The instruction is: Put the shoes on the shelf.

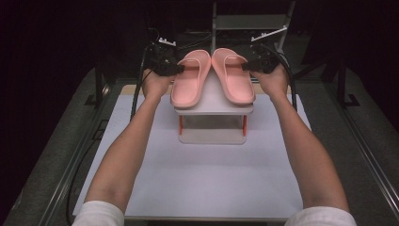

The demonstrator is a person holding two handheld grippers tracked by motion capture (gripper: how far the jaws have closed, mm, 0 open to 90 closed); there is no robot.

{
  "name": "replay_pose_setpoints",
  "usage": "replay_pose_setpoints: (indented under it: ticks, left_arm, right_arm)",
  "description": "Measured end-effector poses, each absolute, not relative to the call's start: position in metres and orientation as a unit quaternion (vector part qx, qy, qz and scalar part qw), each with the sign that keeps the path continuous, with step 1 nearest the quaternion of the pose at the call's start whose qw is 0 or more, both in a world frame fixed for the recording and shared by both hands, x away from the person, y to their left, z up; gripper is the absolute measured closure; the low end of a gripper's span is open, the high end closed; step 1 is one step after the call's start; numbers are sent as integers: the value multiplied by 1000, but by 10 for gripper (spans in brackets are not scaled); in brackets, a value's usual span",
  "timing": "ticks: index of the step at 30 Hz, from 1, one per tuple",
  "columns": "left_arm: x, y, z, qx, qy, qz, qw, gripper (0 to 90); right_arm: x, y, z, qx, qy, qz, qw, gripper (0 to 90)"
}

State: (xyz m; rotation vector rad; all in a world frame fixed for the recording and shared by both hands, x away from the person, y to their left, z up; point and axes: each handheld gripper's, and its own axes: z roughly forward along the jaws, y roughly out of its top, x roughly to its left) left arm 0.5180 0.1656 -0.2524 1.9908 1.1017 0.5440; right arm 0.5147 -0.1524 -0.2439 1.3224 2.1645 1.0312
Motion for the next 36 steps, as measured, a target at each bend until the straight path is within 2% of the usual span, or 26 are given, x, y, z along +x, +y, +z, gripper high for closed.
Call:
replay_pose_setpoints:
  ticks: [36]
  left_arm:
    - [512, 151, -261, 781, 429, 189, 413, 616]
  right_arm:
    - [506, -145, -254, 475, 775, 375, 182, 684]
